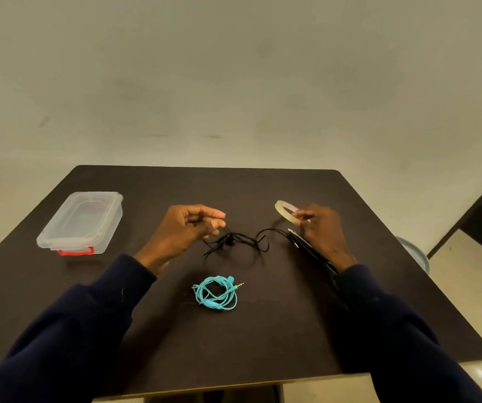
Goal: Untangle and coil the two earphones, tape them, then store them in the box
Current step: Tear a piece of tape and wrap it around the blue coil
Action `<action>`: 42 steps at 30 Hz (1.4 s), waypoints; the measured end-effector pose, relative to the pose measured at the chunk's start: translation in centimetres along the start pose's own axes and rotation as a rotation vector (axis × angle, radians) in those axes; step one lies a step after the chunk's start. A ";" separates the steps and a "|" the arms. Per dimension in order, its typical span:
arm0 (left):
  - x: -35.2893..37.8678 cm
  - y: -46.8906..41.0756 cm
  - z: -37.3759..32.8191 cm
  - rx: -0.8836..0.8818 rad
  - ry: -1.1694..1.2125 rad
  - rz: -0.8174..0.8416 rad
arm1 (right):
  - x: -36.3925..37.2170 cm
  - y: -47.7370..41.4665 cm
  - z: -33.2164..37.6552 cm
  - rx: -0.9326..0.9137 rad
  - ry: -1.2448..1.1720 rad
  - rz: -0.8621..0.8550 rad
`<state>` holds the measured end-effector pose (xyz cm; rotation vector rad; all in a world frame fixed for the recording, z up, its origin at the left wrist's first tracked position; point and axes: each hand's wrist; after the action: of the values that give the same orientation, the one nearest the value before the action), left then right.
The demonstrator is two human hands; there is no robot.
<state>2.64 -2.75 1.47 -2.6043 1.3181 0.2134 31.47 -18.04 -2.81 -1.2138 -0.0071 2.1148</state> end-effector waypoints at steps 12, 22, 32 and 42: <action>-0.2 5.3 -1.9 -0.116 0.639 -0.039 | 1.5 7.0 12.5 -0.446 -0.548 0.139; 0.1 8.8 -1.1 -0.046 0.612 -0.190 | 3.8 9.9 15.9 -0.413 -0.485 0.243; -1.6 9.6 -1.5 -0.260 0.897 -0.041 | 4.3 10.6 17.6 -0.320 -0.641 0.317; -1.6 8.9 -1.2 -0.283 0.887 -0.022 | 5.0 10.1 18.9 -0.217 -0.699 0.315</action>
<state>-5.46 -6.97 1.83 -3.0797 1.5623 -0.9287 9.75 -16.95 0.72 -0.5496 -0.3867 2.7757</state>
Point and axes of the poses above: each hand's wrist, its own y-axis away from the middle knuckle, its own x-axis out of the palm, z = x × y, and after that the axes turned 5 degrees about z, right-handed
